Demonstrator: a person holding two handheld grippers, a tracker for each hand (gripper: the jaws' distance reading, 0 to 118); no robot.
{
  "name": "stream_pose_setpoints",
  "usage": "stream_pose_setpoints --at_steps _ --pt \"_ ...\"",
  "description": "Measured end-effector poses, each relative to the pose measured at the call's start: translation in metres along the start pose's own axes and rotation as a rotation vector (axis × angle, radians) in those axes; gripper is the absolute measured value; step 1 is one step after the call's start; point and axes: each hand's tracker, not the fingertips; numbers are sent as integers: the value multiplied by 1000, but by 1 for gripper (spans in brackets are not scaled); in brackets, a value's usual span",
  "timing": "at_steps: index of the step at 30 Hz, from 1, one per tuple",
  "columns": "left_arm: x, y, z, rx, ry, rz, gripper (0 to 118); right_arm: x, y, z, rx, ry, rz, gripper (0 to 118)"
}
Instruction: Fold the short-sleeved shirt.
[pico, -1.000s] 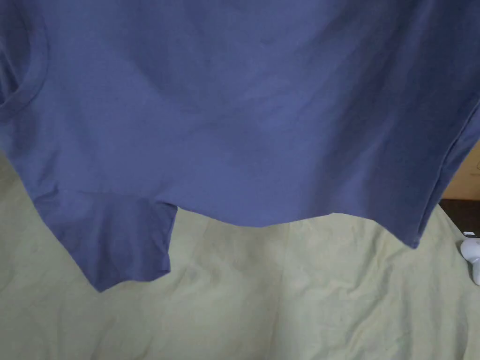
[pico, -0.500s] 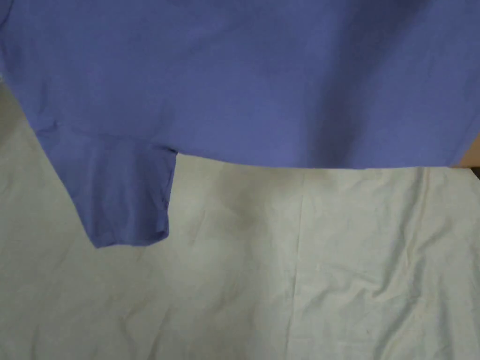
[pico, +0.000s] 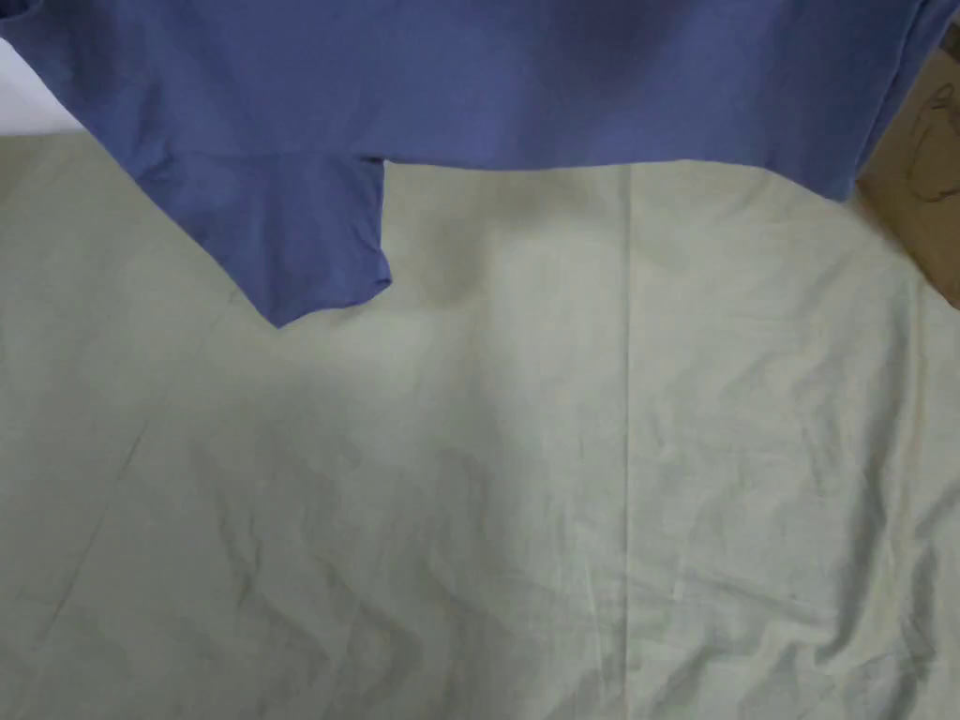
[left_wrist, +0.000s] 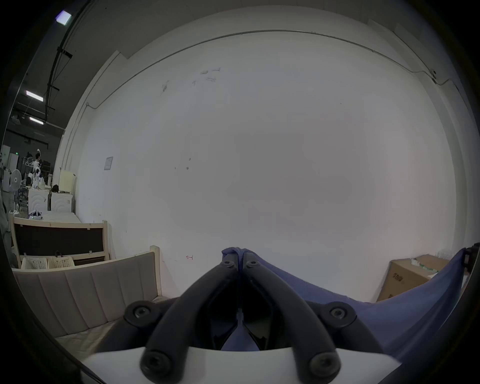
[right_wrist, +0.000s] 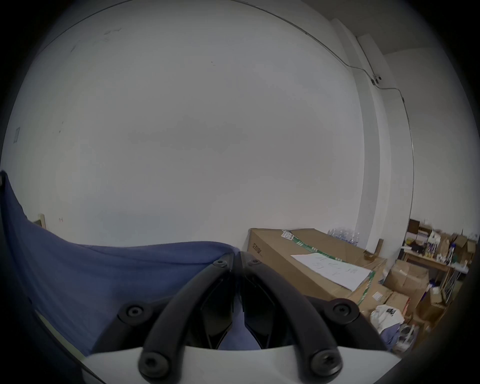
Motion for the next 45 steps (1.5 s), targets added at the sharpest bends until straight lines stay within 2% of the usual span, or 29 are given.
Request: stream_pose_setpoints --at_steps 2,4,9,14,18,24,28,31,33,34,36,39,42,45 --pt "3 -18 -9 -13 25 -27 0 -2 -16 -10 -3 5 -32 3" --pt "2 -39 -12 -41 12 10 0 -5 -36 -17 -18 8 -65 3" --pt "-8 -109 -18 -182 8 -55 0 -12 -105 -24 -129 39 -36 3" --pt "-28 -178 6 -340 14 -58 0 -10 -188 -12 -272 94 -50 3" --pt "-49 -216 38 -441 12 -44 0 -1 -244 11 -362 127 -18 3" --pt "-85 -247 131 -516 -17 18 0 30 -309 93 -445 202 2 3" --pt "-117 -273 212 -550 -69 -41 0 60 -354 162 -486 261 23 3" --pt "-145 -298 272 -591 -79 -19 0 82 -391 215 -567 321 4 3" --pt "-161 -314 311 -611 -71 12 0 91 -414 247 -571 313 43 3" --pt "-169 -324 331 -610 -62 35 0 93 -427 264 -571 313 89 3" --pt "-179 -341 362 -647 -54 -16 0 97 -448 291 -608 334 142 3" --pt "-195 -362 405 -704 -40 14 0 106 -471 322 -684 369 111 3" --pt "-208 -380 443 -769 -9 57 0 113 -489 340 -693 373 154 3" --pt "-222 -391 472 -840 37 136 0 119 -498 357 -709 379 155 3"
